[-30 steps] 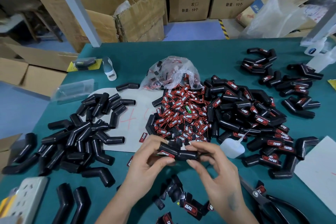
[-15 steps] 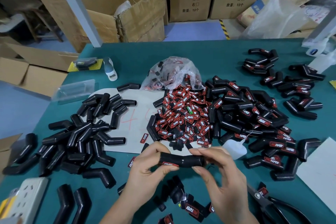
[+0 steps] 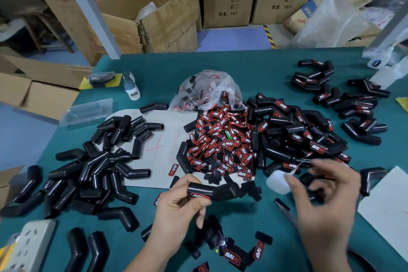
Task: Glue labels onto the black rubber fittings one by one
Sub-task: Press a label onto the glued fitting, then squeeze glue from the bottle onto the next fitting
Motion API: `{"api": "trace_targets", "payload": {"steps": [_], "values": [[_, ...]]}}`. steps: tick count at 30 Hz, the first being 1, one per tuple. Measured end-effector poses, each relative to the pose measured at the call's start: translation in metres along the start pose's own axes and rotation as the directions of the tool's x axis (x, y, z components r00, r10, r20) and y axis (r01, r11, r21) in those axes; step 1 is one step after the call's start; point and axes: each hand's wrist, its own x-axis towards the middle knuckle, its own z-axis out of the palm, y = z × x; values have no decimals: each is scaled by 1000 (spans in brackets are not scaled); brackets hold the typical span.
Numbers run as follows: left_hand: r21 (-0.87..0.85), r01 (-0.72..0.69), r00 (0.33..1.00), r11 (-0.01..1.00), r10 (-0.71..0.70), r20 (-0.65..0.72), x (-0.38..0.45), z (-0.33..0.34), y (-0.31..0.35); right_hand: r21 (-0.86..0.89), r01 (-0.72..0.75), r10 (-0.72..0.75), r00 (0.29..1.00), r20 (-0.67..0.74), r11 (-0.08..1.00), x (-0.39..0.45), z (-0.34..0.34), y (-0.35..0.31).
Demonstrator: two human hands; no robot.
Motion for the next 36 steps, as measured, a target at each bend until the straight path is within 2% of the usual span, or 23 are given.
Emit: {"api": "trace_targets", "payload": {"steps": [2, 3, 5, 7, 9, 12, 14, 16, 18, 21, 24, 27, 29, 32, 36], "values": [[-5, 4, 1000, 1000, -4, -13, 0, 0, -1, -150, -203, 221, 969, 113, 968, 13, -15, 13], [-13, 13, 1000, 1000, -14, -17, 0, 0, -2, -254, -262, 317, 926, 205, 931, 17, -19, 19], [-42, 49, 999, 998, -49, -18, 0, 0, -3, -426, -278, 442, 824, 355, 861, 19, -20, 25], [-86, 88, 996, 992, -89, 1, 1, 0, -4, -534, -224, 494, 752, 437, 815, 17, -15, 26], [-119, 115, 993, 986, -113, 30, 2, 0, -4, -612, -149, 502, 733, 459, 777, 15, -11, 24], [-173, 163, 986, 971, -155, 60, 1, 0, -4, -639, -124, 471, 781, 409, 759, 12, -9, 24], [-209, 195, 981, 958, -187, 58, -1, 1, -4, -525, -171, 402, 839, 366, 834, 9, -10, 18], [-241, 224, 974, 944, -222, 35, -1, 1, -4, -318, -216, 324, 884, 338, 923, 7, -10, 6], [-260, 246, 967, 934, -255, -1, 0, 0, -5, -101, -252, 271, 906, 326, 962, 6, -7, -6], [-267, 249, 963, 931, -268, -36, 2, 0, -6, 148, -356, 294, 898, 329, 923, 1, -4, -17], [-250, 225, 969, 942, -243, -42, 3, -2, -5, 363, -518, 392, 843, 368, 774, -3, -3, -25], [-224, 202, 977, 953, -213, -27, 4, -2, -4, 444, -556, 447, 831, 332, 703, -3, -4, -30], [-221, 187, 979, 957, -201, -40, 4, -2, -5, 485, -554, 426, 832, 356, 677, -3, -7, -30], [-197, 174, 975, 965, -197, -99, 4, -3, -5, 474, -541, 385, 836, 390, 694, -1, -10, -31], [-173, 146, 969, 974, -176, -172, 5, -3, -7, 443, -502, 359, 857, 369, 743, -1, -13, -29]]}}
